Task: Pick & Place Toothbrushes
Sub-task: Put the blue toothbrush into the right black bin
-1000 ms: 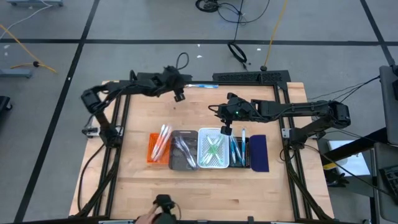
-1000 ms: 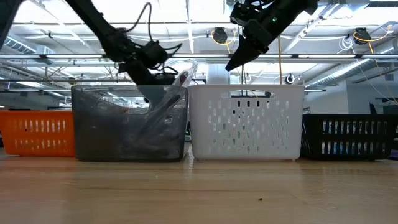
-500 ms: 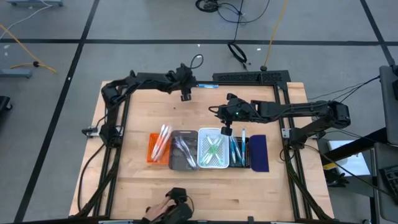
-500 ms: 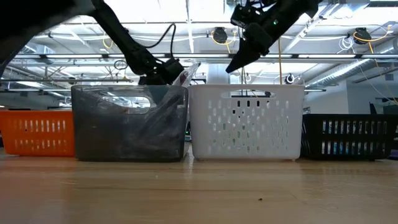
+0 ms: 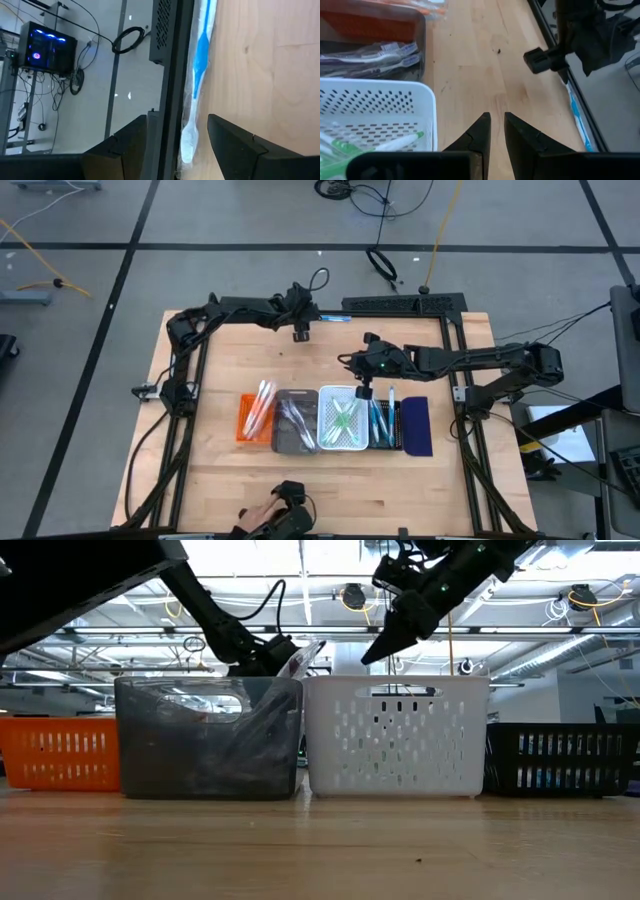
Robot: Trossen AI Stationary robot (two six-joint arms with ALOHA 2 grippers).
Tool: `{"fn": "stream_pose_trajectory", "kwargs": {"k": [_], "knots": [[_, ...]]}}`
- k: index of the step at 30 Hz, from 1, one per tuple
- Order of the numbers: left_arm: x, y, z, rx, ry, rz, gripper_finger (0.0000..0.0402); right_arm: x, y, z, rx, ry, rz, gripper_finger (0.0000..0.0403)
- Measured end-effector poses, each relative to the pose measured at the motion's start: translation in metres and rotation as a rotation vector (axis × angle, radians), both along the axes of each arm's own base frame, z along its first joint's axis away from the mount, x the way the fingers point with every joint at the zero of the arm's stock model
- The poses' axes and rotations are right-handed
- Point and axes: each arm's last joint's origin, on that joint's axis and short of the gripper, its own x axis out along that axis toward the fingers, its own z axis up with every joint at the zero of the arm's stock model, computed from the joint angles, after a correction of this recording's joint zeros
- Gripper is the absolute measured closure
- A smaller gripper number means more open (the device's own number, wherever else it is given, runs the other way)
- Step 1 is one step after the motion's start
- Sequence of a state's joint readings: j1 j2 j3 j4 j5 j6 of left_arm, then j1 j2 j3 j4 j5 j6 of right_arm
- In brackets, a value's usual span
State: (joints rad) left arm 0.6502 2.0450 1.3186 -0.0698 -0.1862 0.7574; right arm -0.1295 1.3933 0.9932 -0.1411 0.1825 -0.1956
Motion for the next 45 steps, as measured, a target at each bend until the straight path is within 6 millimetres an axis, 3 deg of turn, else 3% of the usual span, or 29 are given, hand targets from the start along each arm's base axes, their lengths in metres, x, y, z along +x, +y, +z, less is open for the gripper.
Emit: {"fn": "stream_pose_trajectory", "kwargs": {"k": [14, 25, 31, 36, 41, 45], "knots": [[-0.002, 0.003, -0.007, -0.082, -0.03, -0.032, 0.0195, 0.001, 0.0, 0.001, -0.002, -0.011, 0.0, 0.0353], [-0.011, 0.012, -0.012, -0.107, -0.006, -0.07, 0.0277, 0.001, 0.0, 0.001, -0.002, -0.01, 0.0, 0.0353], [-0.015, 0.015, -0.013, -0.119, -0.002, -0.076, 0.0284, 0.001, 0.0, 0.001, -0.002, -0.01, 0.0, 0.0353], [-0.024, 0.024, -0.023, -0.072, 0.117, -0.003, 0.0282, 0.001, 0.0, 0.001, 0.005, -0.012, -0.004, 0.0353], [-0.026, 0.026, -0.021, -0.131, 0.081, -0.019, 0.0282, 0.001, 0.0, 0.001, 0.004, -0.012, -0.003, 0.0353], [-0.023, 0.021, -0.021, -0.128, 0.101, -0.019, 0.0321, 0.001, 0.0, 0.001, 0.003, -0.011, -0.002, 0.0353]]}}
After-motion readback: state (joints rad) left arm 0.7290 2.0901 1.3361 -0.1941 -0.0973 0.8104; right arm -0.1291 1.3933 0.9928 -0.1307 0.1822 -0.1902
